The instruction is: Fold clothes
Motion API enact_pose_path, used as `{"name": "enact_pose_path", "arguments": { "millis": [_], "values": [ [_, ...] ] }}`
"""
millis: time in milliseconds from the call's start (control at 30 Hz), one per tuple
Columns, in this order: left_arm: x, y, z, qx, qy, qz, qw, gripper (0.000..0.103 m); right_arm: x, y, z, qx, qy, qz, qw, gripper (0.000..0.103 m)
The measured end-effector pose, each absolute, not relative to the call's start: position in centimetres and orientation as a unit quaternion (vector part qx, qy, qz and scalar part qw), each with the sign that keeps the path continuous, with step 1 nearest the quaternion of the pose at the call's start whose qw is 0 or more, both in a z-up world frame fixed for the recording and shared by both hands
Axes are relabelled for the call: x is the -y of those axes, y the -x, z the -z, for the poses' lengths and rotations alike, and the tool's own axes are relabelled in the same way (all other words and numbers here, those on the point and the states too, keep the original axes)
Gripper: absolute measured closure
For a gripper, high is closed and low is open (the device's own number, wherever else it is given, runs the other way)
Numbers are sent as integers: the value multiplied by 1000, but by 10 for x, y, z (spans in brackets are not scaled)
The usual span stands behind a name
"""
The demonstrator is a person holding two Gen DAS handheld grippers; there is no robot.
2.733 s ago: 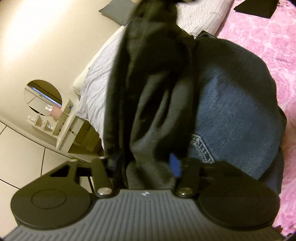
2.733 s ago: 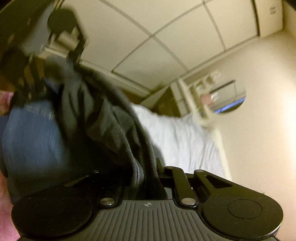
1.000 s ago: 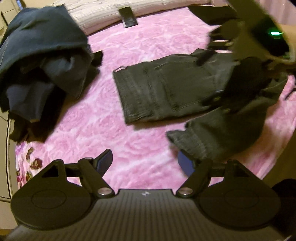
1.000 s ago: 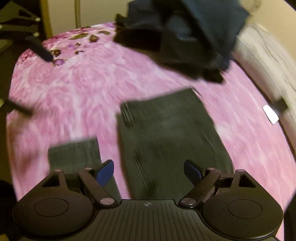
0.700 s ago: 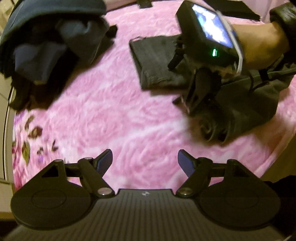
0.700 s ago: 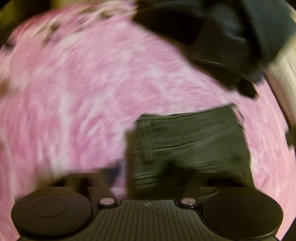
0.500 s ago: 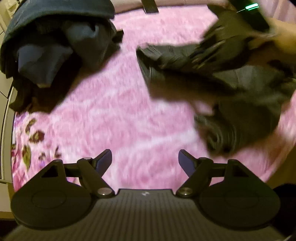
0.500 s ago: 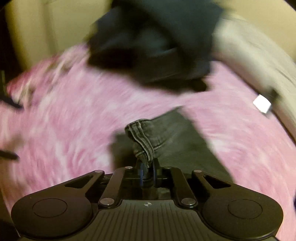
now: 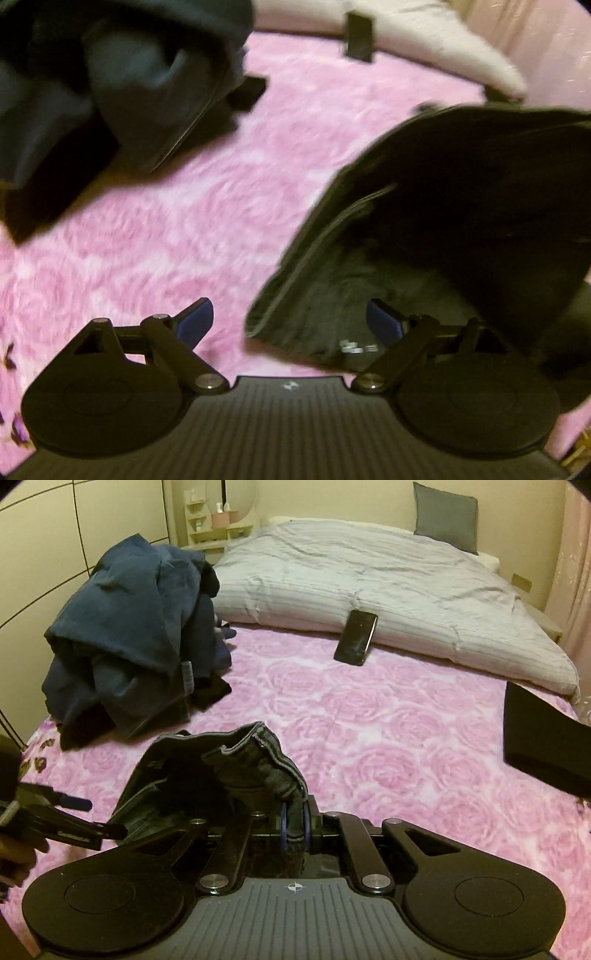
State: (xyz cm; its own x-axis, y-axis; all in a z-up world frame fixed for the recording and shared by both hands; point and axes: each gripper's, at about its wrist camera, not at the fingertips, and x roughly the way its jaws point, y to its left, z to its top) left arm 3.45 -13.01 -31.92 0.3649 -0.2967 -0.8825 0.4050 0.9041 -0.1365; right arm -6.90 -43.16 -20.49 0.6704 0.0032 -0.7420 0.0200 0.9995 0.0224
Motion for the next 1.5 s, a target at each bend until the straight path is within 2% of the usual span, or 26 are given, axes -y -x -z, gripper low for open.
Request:
{"name": "enact_pose_path", "arguments": {
  "millis": [67,167,267,300,367,433,533,700,867,1167,1300,1400,1500],
  "values": [
    [124,-35,332,-534,-26,199,822,18,444,71,202,-403,-19,6,915,96],
    [118,-35,346,-538,29,198,819,31,460,72,201,-402,-30,13,915,96],
    [124,-34,349,-533,44,203,820,50,472,75,198,-402,-36,21,915,96],
    [126,-33,346,-529,45,202,823,64,475,77,195,-401,-37,22,915,96],
    [130,-31,335,-522,49,201,828,67,481,82,188,-400,-37,24,916,96],
    [132,-29,315,-505,48,215,835,81,486,89,178,-395,-34,23,918,96],
    [135,-23,272,-469,35,250,847,89,492,103,157,-382,-36,16,923,96],
    [146,-17,184,-376,-18,291,880,92,490,135,115,-350,-33,-21,936,97],
    [136,-16,88,-267,-48,314,910,93,446,174,57,-296,-5,-55,954,97],
    [7,-7,-55,-138,-130,328,925,93,244,229,-12,-187,-25,-146,971,97],
    [-50,1,-143,-64,-198,294,933,93,175,235,-47,-117,-44,-196,973,97],
    [-70,12,-221,7,-246,266,932,93,152,245,-77,-55,-64,-204,975,98],
    [-51,23,-283,66,-296,267,915,93,149,265,-99,0,-76,-185,980,98]
  ]
}}
